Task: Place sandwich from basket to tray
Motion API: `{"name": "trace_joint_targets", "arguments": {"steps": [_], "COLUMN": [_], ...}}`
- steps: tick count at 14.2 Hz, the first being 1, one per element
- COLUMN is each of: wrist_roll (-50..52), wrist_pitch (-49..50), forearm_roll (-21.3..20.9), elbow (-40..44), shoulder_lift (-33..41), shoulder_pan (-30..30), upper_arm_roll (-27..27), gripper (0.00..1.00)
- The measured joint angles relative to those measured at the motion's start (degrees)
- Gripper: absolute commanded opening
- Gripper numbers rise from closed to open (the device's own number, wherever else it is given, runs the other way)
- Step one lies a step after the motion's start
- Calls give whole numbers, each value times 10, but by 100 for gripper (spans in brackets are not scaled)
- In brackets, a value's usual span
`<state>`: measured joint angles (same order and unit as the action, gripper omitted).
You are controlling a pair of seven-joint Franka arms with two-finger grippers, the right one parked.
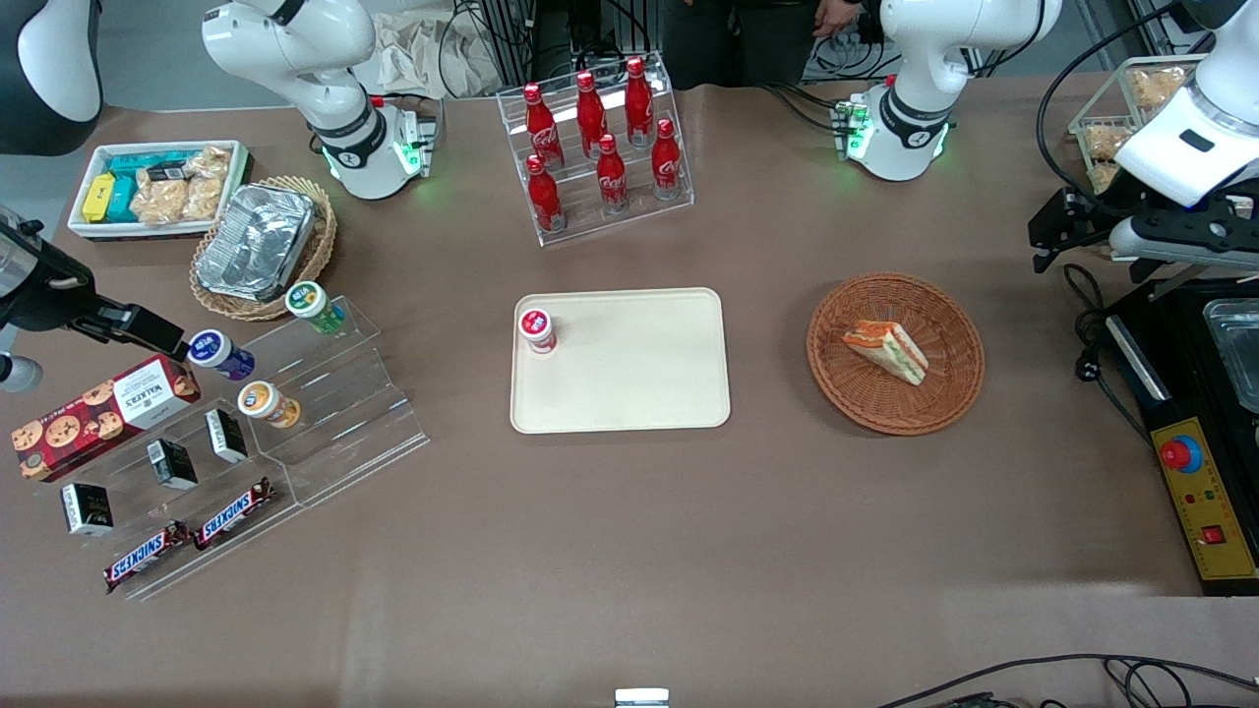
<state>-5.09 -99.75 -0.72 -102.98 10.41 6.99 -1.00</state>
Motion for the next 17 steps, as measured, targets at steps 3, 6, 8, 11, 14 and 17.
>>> {"name": "trace_joint_targets", "arguments": {"steps": [3,6,8,11,14,17], "wrist_roll": [0,0,1,39,160,260], "wrist_pitch": [0,0,0,1,5,11], "forearm_roll": [0,0,0,1,4,4], "elbow": [0,0,0,-1,-5,-21], "shoulder_lift": [0,0,0,0,-3,-3], "shoulder_pan": [0,1,1,1,2,4], "upper_arm_roll": [0,0,0,1,15,38], "gripper": [99,100,99,99,100,99]}}
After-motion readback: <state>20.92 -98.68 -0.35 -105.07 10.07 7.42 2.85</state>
